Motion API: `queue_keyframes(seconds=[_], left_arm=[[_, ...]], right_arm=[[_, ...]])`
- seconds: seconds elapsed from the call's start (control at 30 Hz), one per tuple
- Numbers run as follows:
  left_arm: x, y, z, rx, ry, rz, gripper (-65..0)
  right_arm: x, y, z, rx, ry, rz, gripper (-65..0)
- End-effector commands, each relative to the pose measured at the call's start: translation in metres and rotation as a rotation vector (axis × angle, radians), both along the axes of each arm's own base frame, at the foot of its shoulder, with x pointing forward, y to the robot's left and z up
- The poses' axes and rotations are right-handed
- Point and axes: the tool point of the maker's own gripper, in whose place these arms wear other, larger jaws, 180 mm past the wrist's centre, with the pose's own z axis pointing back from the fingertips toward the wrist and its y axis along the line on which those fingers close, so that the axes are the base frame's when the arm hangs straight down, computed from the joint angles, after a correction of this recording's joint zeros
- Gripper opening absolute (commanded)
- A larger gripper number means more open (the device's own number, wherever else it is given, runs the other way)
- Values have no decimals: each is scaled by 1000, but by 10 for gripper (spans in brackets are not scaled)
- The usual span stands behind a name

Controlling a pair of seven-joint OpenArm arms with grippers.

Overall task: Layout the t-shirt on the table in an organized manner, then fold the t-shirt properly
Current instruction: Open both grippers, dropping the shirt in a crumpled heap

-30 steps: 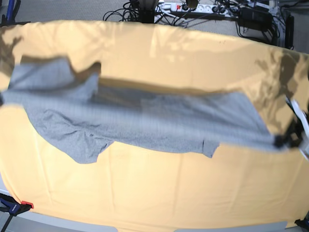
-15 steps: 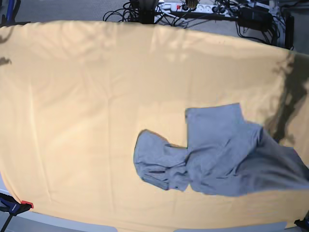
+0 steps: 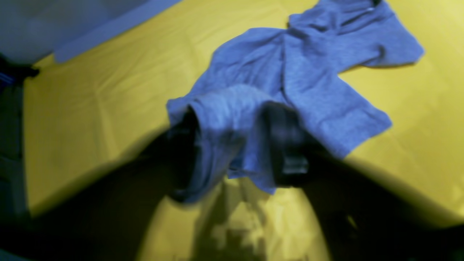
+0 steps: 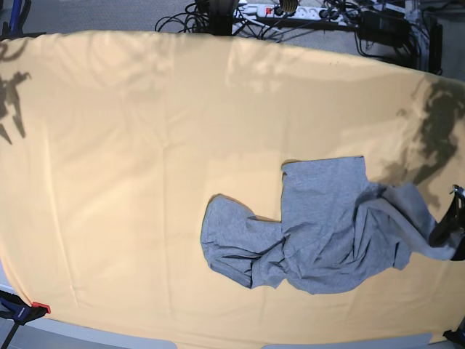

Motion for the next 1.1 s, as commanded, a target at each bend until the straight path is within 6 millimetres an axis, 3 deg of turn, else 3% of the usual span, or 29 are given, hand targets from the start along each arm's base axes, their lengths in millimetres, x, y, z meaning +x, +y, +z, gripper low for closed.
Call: queue_keyframes(seconds=[0.0,0.03,0.37,0.47,0.5,0.53,0.57,0.6,0.63,0.67,0.77,0.9,1.07], left_arm=[[2,4,22,10,-57,4,-185],[2,5,21,14,-55,7,-153],[-1,12,11,58,-6,29,-156],[-12,-1,2,55,50,-58,-157],[-18,-10,1,46,62,-123,-168],[-24,-19,1,33,70,-183,-207],[-29,-26,1,25,76,-231,-291],[-32,-30,1,25,75,-260,-419],[-32,-30,1,29,74,-268,-570],[-32,-30,1,28,74,-267,-650],[-32,-30,2,8,81,-254,-650],[-40,-36,-3,-8,127,-295,-650],[-62,-40,-37,53,247,-342,-650]], right_arm=[[5,1,17,-11,-48,8,-302],[5,1,16,-2,-49,3,-281],[4,0,15,6,-45,-8,-279],[3,-1,13,2,-33,-10,-284],[3,-1,13,1,-33,-10,-314],[3,-1,13,1,-33,-10,-383],[3,0,13,-2,-34,-5,-490],[3,0,13,-7,-33,1,-617],[3,0,12,-9,-29,0,-650],[2,-1,12,-7,-27,-5,-650],[1,2,10,-3,-12,10,-650],[-15,28,-1,71,65,143,-650],[-30,32,-33,114,145,131,-650]])
